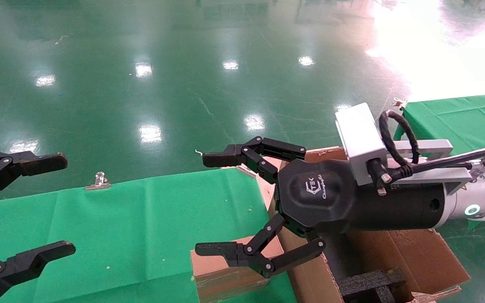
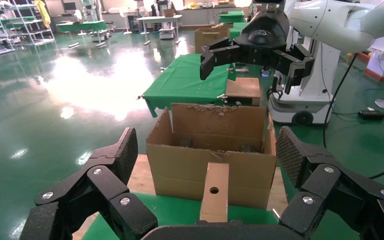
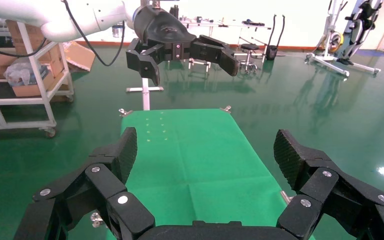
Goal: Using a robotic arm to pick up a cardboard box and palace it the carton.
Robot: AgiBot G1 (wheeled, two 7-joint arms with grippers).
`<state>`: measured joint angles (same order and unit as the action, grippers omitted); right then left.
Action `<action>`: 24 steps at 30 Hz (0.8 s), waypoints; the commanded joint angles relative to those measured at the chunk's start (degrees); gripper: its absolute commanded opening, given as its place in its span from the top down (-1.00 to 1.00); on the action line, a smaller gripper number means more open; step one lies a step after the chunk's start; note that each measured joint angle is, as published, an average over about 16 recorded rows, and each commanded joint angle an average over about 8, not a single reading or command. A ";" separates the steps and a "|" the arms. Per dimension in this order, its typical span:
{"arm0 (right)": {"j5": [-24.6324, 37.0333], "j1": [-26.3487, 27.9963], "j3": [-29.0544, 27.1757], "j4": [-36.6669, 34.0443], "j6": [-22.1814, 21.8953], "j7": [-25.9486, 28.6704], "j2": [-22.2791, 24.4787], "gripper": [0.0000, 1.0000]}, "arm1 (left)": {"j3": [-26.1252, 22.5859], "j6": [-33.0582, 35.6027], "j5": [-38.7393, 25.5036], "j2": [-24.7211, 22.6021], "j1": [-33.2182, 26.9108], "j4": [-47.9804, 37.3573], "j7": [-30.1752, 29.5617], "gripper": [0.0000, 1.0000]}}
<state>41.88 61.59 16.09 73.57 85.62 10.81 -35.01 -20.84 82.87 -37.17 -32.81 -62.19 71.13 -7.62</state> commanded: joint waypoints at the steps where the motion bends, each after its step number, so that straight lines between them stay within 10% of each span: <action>1: 0.00 0.00 0.00 0.00 0.00 0.00 0.00 -1.00 | 0.00 0.00 0.00 0.00 0.00 0.00 0.00 -1.00; 12: 0.00 0.00 0.00 0.00 0.00 0.00 0.00 -1.00 | 0.00 0.00 0.00 0.00 0.00 0.00 0.00 -0.97; 20: 0.00 0.00 0.00 0.00 0.00 0.00 0.00 -1.00 | 0.00 0.00 0.00 0.00 0.00 0.00 0.00 0.90; 24: 0.01 0.00 0.00 0.00 0.01 -0.01 0.01 -1.00 | 0.00 0.00 0.00 0.00 0.00 0.00 0.00 1.00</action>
<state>42.35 61.75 16.22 73.70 85.74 10.73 -34.84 -20.84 82.87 -37.17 -32.81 -62.19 71.13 -7.62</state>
